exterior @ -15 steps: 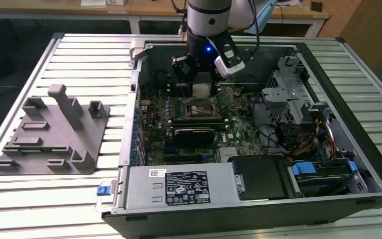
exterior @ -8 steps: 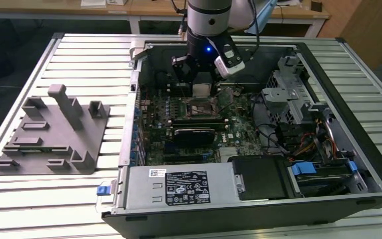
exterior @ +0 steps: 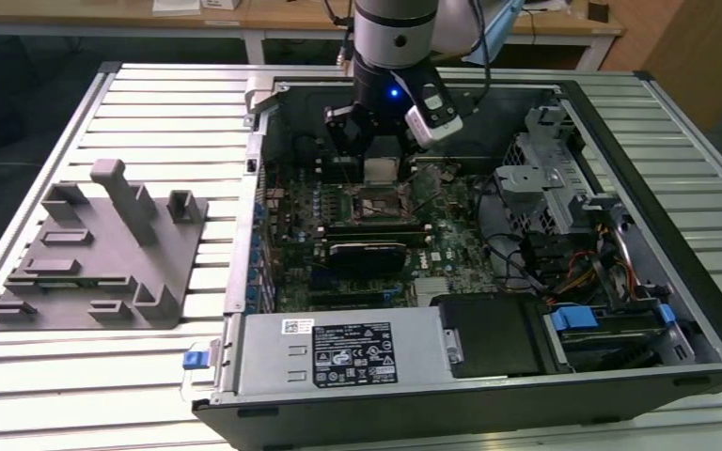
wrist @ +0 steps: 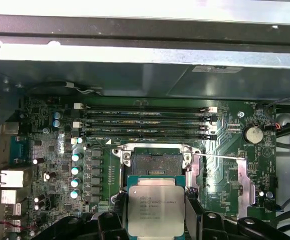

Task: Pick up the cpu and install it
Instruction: 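Place the cpu into insertion slot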

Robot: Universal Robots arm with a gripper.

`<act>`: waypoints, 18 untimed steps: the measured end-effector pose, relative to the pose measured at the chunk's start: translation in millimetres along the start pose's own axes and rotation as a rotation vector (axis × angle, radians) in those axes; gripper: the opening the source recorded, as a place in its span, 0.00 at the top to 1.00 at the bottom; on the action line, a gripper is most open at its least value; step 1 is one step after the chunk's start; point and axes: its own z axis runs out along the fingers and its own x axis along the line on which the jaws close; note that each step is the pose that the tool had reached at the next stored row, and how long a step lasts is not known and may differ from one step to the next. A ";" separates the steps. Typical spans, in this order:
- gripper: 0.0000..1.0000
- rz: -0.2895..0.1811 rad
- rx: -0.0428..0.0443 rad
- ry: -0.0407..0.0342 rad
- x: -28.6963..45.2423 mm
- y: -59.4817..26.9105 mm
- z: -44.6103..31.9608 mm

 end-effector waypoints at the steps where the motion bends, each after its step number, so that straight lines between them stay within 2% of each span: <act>1: 0.45 0.009 0.0002 -0.0005 0.0 0.0 0.0; 18: 0.45 0.292 0.0068 -0.0137 0.0 0.0 0.5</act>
